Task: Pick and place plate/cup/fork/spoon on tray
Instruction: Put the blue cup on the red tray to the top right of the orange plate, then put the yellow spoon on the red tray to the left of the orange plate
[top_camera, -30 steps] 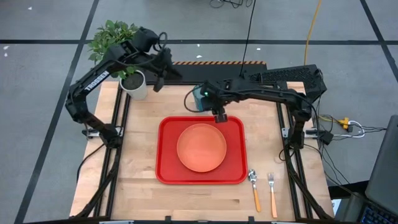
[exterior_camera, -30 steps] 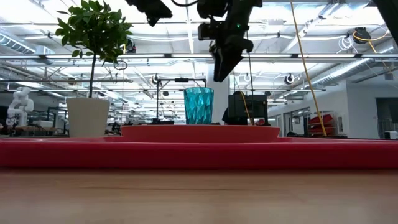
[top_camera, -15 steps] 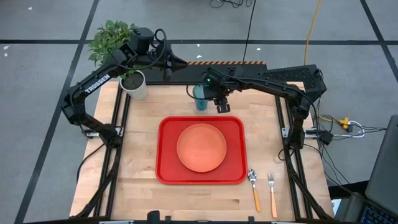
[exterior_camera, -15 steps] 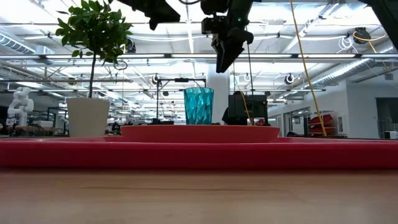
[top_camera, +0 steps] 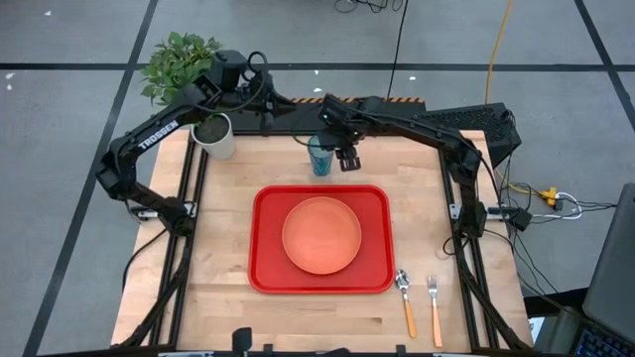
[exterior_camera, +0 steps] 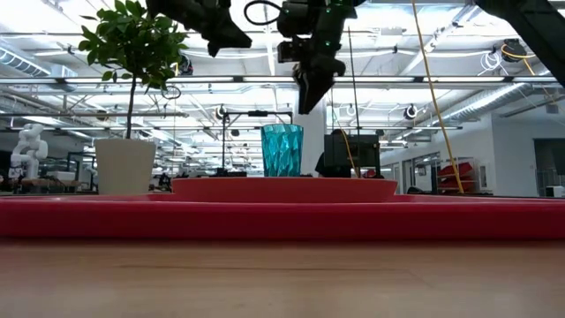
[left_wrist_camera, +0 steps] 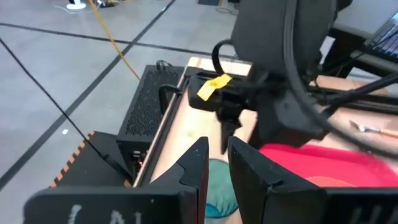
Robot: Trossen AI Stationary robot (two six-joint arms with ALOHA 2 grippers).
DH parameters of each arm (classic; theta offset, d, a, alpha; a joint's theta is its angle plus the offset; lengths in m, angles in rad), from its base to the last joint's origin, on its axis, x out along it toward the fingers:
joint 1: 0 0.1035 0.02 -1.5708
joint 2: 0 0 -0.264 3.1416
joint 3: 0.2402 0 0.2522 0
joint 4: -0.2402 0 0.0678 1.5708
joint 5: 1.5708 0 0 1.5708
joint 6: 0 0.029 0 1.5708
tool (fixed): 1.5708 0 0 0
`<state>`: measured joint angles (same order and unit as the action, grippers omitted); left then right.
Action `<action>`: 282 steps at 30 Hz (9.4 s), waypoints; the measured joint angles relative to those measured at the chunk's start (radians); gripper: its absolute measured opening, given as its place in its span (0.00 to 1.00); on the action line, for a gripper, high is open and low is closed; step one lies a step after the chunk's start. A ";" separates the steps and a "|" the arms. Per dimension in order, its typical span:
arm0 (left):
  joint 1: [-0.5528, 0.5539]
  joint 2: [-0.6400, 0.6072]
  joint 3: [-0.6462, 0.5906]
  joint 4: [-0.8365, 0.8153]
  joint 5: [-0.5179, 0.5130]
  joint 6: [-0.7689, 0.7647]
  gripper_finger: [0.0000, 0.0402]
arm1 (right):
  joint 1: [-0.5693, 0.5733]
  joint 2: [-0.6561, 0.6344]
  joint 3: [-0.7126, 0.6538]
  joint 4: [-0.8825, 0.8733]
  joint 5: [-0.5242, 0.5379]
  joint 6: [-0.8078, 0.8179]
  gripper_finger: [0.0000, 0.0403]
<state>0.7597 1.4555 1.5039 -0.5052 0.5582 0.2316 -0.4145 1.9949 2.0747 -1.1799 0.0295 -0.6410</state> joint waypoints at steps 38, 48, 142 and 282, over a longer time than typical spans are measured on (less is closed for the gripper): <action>0.046 -0.333 -0.285 -0.017 -0.010 -0.027 0.16 | 0.001 0.063 -0.080 0.105 -0.081 0.049 0.36; 0.047 -0.333 -0.285 -0.034 -0.024 -0.012 0.16 | 0.003 0.063 -0.080 0.054 0.075 -0.063 0.01; -0.179 -0.330 -0.562 0.427 -0.030 -0.004 0.16 | 0.246 -0.425 -0.648 0.040 -0.138 0.745 0.11; -0.533 -0.330 -0.563 0.301 -0.490 -0.243 0.16 | 1.248 -0.457 -1.205 0.647 -0.056 2.835 0.24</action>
<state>0.2264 1.1252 0.9409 -0.2047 0.0680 -0.0116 0.8333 1.5376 0.8696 -0.5330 -0.0265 2.1944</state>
